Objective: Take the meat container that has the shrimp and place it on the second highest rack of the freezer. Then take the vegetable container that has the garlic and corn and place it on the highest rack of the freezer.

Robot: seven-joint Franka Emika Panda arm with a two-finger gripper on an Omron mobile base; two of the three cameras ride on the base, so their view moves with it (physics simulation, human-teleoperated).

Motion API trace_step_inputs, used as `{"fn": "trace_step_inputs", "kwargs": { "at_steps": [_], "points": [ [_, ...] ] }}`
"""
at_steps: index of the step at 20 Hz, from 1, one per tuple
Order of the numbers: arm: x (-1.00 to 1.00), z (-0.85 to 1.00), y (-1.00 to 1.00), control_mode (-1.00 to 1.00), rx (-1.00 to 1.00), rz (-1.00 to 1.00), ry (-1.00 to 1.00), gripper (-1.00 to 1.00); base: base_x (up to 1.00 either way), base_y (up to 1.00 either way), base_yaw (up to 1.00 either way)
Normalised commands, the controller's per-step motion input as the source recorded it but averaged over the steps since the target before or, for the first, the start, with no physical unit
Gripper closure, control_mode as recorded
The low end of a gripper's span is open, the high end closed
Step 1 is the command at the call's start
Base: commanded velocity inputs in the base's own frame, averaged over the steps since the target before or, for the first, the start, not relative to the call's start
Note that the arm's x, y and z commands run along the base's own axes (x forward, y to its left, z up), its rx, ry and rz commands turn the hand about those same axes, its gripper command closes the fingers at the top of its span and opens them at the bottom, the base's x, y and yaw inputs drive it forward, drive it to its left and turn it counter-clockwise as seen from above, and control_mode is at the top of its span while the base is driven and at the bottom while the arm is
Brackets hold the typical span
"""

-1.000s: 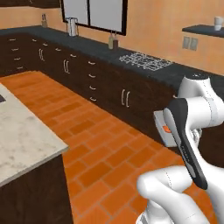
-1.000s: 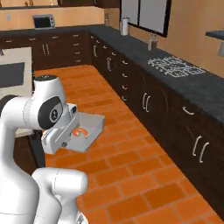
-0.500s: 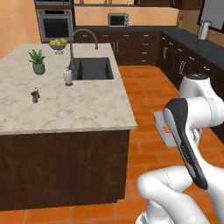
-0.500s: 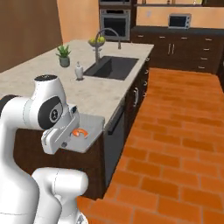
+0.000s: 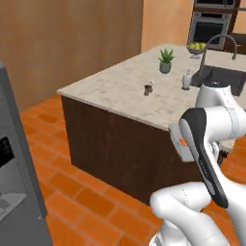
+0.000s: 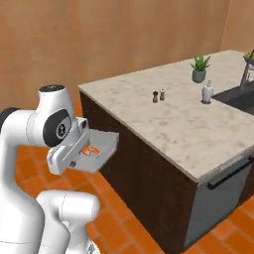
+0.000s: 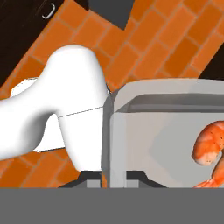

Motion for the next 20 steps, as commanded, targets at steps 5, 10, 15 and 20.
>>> {"fn": "trace_step_inputs", "kwargs": {
  "at_steps": [5, 10, 15, 20],
  "points": [
    [0.0, 0.0, 0.0, 1.0, 0.0, 0.0, 0.0, 1.0, 0.0, 0.0, 1.0],
    [0.0, 0.0, 0.0, 1.0, 0.0, 0.0, 0.0, 1.0, 0.09, -0.17, 0.91],
    [0.0, 0.0, 0.0, 1.0, 0.0, 0.0, 0.0, 1.0, 0.39, -0.54, 0.49],
    [0.0, 0.0, 0.0, 1.0, 0.0, 0.0, 0.0, 1.0, 0.65, -0.68, 0.27]
  ]
}}
